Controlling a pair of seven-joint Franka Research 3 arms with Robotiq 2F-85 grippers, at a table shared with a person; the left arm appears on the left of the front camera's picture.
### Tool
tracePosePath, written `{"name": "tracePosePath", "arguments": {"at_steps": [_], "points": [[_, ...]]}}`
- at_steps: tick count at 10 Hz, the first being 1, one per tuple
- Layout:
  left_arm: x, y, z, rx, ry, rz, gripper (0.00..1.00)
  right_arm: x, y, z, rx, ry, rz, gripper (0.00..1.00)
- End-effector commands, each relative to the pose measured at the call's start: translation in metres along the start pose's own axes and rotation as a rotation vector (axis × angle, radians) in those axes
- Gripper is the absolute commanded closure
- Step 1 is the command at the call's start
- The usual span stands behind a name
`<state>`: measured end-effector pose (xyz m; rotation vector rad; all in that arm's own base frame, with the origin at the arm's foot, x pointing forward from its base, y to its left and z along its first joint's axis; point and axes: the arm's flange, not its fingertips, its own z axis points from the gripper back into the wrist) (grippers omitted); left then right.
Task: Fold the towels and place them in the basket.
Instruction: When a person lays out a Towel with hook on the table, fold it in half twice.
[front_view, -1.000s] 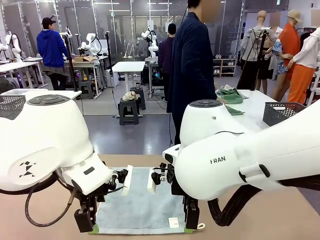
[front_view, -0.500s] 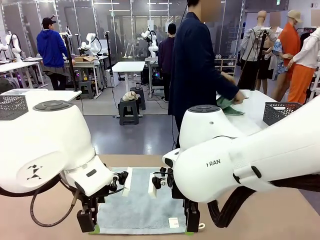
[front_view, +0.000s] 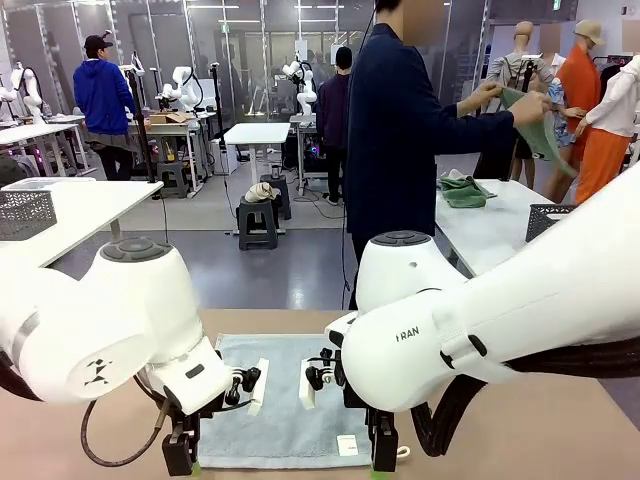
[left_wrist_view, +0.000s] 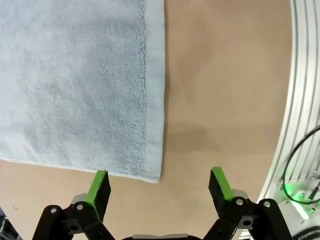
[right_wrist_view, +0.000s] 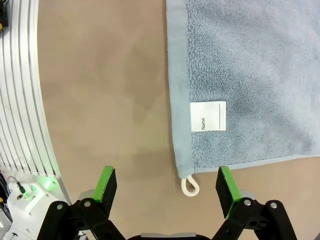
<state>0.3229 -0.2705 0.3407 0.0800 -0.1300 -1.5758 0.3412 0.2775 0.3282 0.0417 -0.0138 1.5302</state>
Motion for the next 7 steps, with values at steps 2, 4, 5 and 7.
{"name": "tracePosePath", "arguments": {"at_steps": [2,4,5,7], "points": [[-0.009,-0.008,-0.023,0.038,0.029,-0.016,0.00,0.004,-0.009,-0.010,-0.007,0.011,-0.009,0.00],[-0.015,-0.005,-0.036,0.051,0.038,-0.009,0.00,0.001,-0.014,-0.017,-0.004,0.006,-0.008,0.00],[-0.017,-0.005,-0.041,0.042,0.044,0.002,0.00,-0.002,-0.016,-0.021,0.005,0.002,-0.016,0.00],[-0.021,-0.001,-0.048,0.024,0.034,0.010,0.00,-0.003,-0.020,-0.025,0.011,0.004,-0.016,0.00]]}}
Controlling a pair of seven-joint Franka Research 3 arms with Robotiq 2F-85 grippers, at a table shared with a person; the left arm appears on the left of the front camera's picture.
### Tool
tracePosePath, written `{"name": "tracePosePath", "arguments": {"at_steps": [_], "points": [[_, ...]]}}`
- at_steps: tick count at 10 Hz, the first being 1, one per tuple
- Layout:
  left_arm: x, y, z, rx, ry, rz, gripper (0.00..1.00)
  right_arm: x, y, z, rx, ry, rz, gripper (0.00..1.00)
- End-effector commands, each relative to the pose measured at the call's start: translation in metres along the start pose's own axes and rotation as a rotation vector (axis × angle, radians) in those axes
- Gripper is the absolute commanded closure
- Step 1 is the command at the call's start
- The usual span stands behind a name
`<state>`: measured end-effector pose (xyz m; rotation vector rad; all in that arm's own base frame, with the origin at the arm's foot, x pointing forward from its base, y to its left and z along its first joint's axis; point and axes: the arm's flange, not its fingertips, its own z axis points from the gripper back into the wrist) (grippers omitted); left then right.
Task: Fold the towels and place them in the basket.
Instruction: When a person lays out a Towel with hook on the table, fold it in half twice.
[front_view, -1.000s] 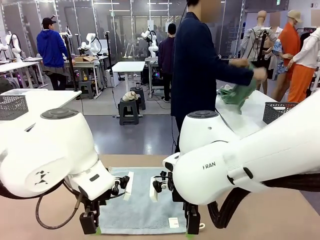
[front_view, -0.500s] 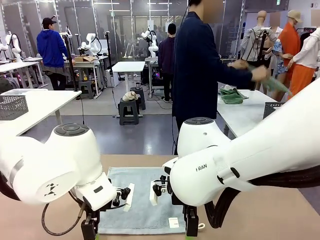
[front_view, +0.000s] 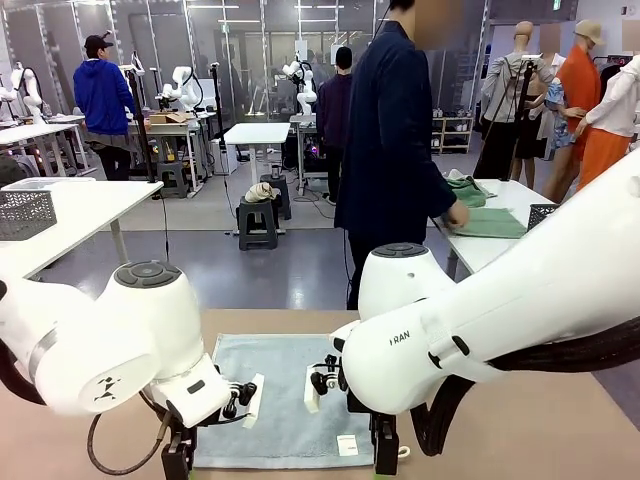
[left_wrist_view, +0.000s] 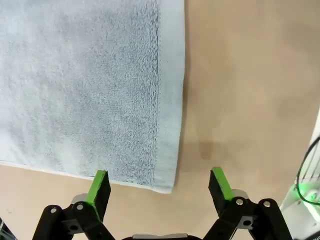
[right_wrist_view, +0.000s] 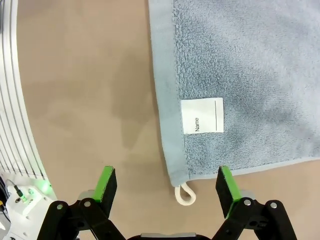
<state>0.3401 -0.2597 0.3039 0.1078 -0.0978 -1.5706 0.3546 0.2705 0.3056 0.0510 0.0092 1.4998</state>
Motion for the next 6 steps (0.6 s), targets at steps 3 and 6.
{"name": "tracePosePath", "arguments": {"at_steps": [3,6], "points": [[-0.014,-0.007,-0.015,0.002,-0.002,0.003,0.00,0.005,-0.011,-0.010,0.001,0.013,0.014,0.00],[-0.017,-0.005,-0.018,-0.009,0.000,-0.001,0.00,0.006,-0.014,-0.017,-0.009,0.027,0.031,0.00]]}}
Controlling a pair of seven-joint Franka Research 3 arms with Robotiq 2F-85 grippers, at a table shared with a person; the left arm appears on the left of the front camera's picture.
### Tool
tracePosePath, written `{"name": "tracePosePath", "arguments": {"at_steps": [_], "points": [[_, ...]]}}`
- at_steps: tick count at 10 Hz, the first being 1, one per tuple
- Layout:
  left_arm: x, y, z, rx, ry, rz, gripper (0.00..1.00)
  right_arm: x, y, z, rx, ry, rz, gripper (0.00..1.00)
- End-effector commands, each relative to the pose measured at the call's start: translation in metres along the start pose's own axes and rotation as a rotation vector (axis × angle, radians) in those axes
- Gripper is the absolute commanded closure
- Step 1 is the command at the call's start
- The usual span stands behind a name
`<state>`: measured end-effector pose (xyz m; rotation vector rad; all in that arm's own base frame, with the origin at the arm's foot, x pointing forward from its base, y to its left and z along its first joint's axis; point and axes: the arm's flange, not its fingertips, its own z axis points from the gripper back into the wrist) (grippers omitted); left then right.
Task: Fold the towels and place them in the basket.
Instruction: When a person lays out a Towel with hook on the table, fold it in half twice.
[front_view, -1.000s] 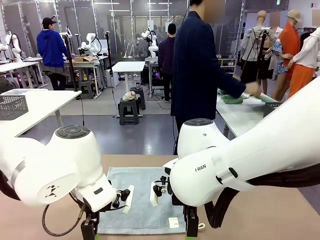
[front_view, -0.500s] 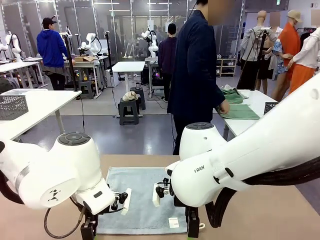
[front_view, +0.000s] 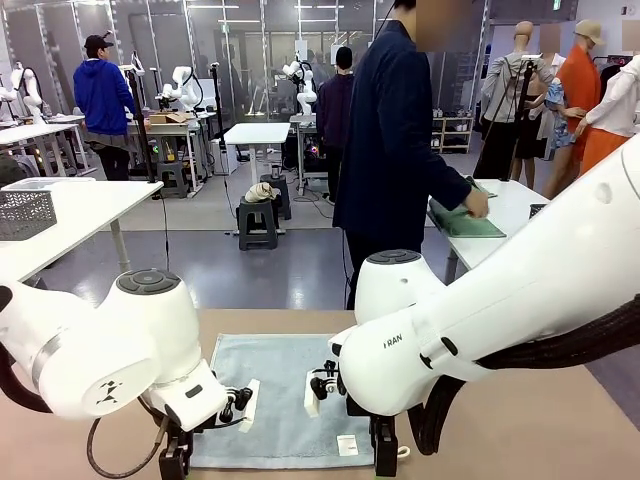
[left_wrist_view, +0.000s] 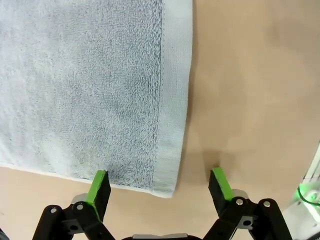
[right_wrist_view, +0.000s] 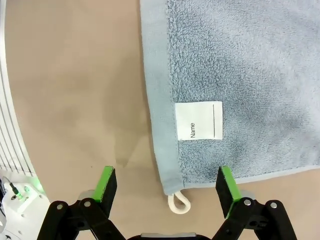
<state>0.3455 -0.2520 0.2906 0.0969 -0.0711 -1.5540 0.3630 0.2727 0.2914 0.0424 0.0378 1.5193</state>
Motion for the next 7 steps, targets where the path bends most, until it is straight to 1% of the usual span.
{"name": "tracePosePath", "arguments": {"at_steps": [1,7], "points": [[-0.0109,-0.0074,-0.0050,0.011,-0.020,-0.019,0.00,0.0032,-0.0066,-0.0043,-0.025,0.004,0.018,0.00],[-0.0131,0.0006,-0.0097,0.006,-0.052,-0.068,0.00,0.0013,-0.0089,-0.0105,-0.020,-0.007,0.032,0.00]]}}
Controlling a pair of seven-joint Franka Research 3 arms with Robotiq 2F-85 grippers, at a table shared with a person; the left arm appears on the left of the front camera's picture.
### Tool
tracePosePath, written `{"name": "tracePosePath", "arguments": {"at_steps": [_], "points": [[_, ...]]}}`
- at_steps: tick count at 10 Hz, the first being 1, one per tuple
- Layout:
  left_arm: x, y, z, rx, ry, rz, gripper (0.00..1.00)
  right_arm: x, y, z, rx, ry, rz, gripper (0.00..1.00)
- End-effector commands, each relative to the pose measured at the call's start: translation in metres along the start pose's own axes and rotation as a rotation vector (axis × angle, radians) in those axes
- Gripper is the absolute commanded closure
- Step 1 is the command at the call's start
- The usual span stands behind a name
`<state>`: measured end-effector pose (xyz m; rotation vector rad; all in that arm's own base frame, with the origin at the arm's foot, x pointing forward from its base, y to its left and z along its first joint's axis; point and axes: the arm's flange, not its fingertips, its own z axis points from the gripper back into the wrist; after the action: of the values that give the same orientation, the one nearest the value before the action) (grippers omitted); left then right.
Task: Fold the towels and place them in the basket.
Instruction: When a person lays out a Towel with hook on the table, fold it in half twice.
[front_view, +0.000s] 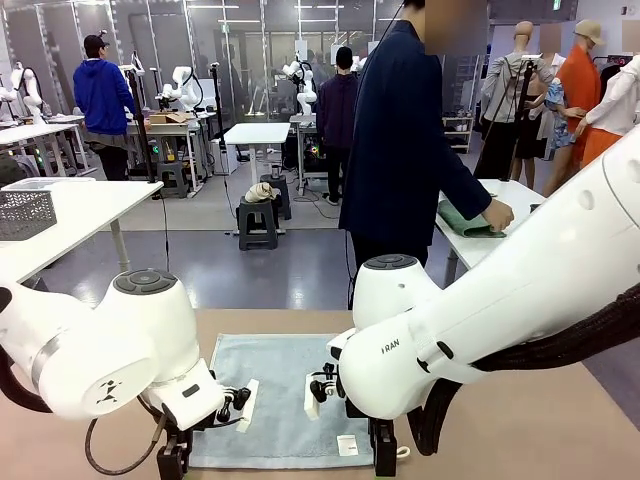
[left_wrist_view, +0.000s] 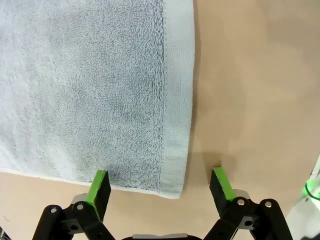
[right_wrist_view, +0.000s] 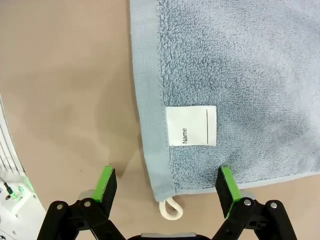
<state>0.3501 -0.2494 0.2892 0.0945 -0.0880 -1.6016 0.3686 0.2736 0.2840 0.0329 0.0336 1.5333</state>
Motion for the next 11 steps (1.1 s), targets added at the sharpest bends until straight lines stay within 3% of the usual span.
{"name": "tracePosePath", "arguments": {"at_steps": [1,2,3,5,9,10,11], "points": [[-0.0110,-0.0042,-0.0080,-0.002,-0.040,-0.027,0.00,-0.0002,-0.0024,-0.0038,-0.021,-0.008,0.020,0.00],[-0.0117,-0.0039,-0.0082,-0.005,-0.042,-0.034,0.00,-0.0002,-0.0019,-0.0035,-0.021,-0.007,0.019,0.00],[-0.0120,-0.0035,-0.0085,0.004,-0.038,-0.043,0.19,-0.0006,-0.0017,-0.0029,-0.022,-0.008,0.017,0.20],[-0.0125,-0.0024,-0.0079,0.023,-0.042,-0.022,0.24,-0.0008,-0.0015,-0.0020,-0.046,-0.005,0.009,0.20],[-0.0120,0.0004,-0.0075,0.016,-0.032,-0.010,0.24,-0.0025,-0.0025,-0.0023,-0.053,-0.006,0.001,0.20],[-0.0106,0.0006,-0.0073,0.016,-0.029,-0.011,0.30,-0.0025,-0.0025,-0.0026,-0.055,-0.007,0.004,0.30],[-0.0095,0.0005,-0.0059,0.014,-0.028,-0.013,0.42,-0.0026,-0.0026,-0.0021,-0.049,-0.008,0.000,0.39]]}}
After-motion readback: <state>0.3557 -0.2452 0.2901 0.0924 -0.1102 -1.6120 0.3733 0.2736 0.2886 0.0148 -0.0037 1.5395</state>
